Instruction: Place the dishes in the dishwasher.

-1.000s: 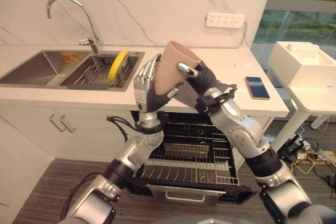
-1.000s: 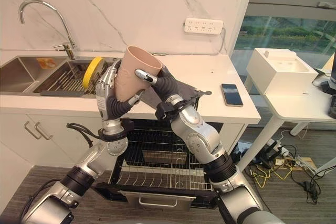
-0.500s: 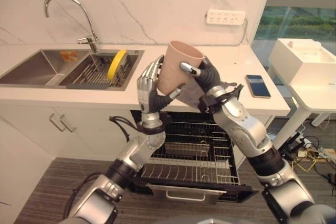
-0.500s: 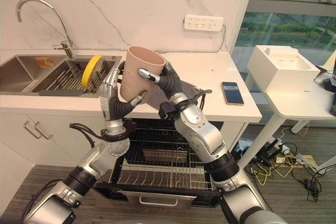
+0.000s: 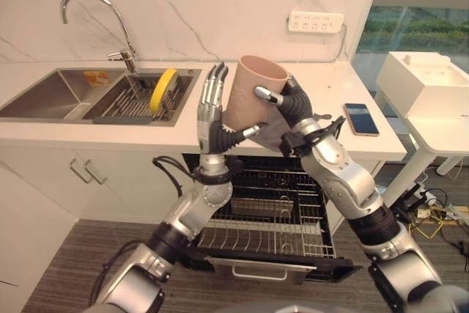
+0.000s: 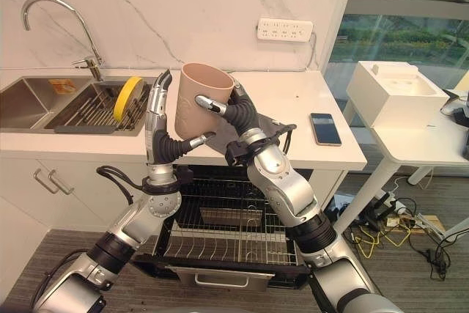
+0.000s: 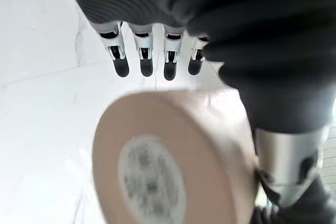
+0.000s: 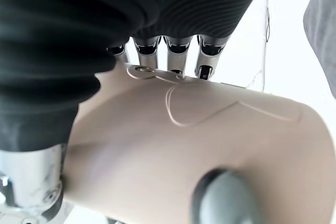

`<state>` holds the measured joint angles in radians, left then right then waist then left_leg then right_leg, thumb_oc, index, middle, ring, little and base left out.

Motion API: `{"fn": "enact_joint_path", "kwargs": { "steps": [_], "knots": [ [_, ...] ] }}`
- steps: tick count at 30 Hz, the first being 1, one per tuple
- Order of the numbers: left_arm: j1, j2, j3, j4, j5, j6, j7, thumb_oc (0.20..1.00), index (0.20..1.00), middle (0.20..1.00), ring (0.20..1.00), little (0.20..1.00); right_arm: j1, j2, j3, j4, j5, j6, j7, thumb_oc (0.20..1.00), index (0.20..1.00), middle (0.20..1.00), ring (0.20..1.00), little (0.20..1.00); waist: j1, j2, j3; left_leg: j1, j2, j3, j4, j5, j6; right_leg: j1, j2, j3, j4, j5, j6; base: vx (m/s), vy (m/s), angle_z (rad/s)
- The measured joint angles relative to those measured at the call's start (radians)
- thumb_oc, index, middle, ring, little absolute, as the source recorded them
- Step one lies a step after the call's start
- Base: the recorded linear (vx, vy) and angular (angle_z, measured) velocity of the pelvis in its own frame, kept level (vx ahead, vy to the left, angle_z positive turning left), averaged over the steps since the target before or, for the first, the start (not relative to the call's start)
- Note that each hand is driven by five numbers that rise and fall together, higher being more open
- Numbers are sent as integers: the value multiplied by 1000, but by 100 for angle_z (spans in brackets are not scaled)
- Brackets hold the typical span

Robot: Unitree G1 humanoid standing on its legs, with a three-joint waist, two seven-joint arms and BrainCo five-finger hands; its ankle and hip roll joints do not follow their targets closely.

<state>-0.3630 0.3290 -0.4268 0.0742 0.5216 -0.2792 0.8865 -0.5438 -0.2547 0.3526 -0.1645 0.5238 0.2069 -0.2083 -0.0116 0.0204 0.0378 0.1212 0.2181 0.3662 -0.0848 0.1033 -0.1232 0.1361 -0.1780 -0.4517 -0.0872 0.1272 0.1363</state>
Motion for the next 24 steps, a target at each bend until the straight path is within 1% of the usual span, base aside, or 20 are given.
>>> {"fn": "enact_joint_path", "kwargs": {
  "steps": [4,5,7,8,10,12,17,20,21,22,23,24],
  "knots": [
    [1,3,8,-1,-42,12,-29,1000,1000,1000,1000,1000,0,-30,-13,0,-50,-9,-6,200,200,200,200,200,0,-1,20,0,0,-1,0,0,0,0,0,0,0,0,0,0,0,0],
    [23,5,45,-14,-106,20,-71,1000,1000,1000,1000,1000,8,-60,-30,-1,-94,-17,-4,200,200,200,200,200,0,-1,22,-1,0,-1,0,0,0,0,0,0,0,0,0,0,0,0],
    [38,6,66,-24,-143,21,-90,1000,1000,1000,1000,1000,12,-70,-62,-2,-114,-18,-4,200,200,200,200,200,0,-1,24,-1,-2,-1,0,0,0,0,1,-1,0,0,0,0,0,0],
    [75,0,92,-51,-224,10,-153,1000,1000,1000,1000,1000,54,-90,-96,-39,-124,-19,22,200,200,200,200,200,-1,-3,26,-2,-3,-2,0,-1,0,0,3,-1,0,-2,1,0,0,0],
    [150,2,151,-77,-336,12,-223,1000,1000,1000,1000,1000,125,-146,-150,-79,-131,-19,54,200,200,200,200,200,-1,-6,43,-2,-3,-3,0,0,0,0,2,-1,0,-3,2,0,0,0],
    [224,3,188,-80,-437,12,-305,1000,1000,1000,1000,1000,208,-187,-199,-82,-132,-19,94,200,200,200,200,200,-2,-6,51,-4,1,-2,0,0,0,-2,2,-1,0,-4,3,0,0,0],
    [326,3,216,-102,-602,26,-435,1000,1000,1000,1000,1000,318,-226,-238,-92,-153,-19,171,200,200,200,200,200,-5,-4,75,-9,1,-2,0,-1,0,-5,2,-1,0,-5,5,19,-8,1],
    [379,4,275,-126,-725,42,-573,1000,1000,1000,1000,1000,375,-238,-305,-106,-154,-21,217,200,200,200,200,200,-3,-6,77,-15,0,-4,0,-2,0,-7,2,-4,0,-8,8,100,-38,4],
    [430,16,288,-183,-781,44,-634,1000,1000,1000,1000,1000,432,-265,-339,-138,-152,-28,242,200,200,200,200,200,-2,-6,82,-16,-2,-5,0,-3,0,-9,2,-5,0,-11,9,77,-58,3],
    [451,23,291,-213,-806,45,-669,1000,1000,1000,1000,1000,462,-284,-365,-151,-152,-29,250,200,200,200,200,200,-2,-2,92,-19,-6,-5,0,-3,0,-9,3,-5,0,-11,9,15,-51,0],
    [449,33,292,-224,-828,46,-716,1000,1000,1000,1000,1000,474,-297,-369,-160,-151,-45,255,200,200,200,200,200,-5,4,102,-28,-7,-4,1,-3,0,-19,4,-3,1,-14,13,-162,-75,-1],
    [441,53,290,-232,-829,48,-748,1000,1000,1000,1000,1000,477,-303,-369,-169,-151,-62,263,200,200,200,200,200,-7,8,117,-62,-4,-7,29,-8,4,-41,2,0,6,-16,18,-383,-24,1]
  ]
}}
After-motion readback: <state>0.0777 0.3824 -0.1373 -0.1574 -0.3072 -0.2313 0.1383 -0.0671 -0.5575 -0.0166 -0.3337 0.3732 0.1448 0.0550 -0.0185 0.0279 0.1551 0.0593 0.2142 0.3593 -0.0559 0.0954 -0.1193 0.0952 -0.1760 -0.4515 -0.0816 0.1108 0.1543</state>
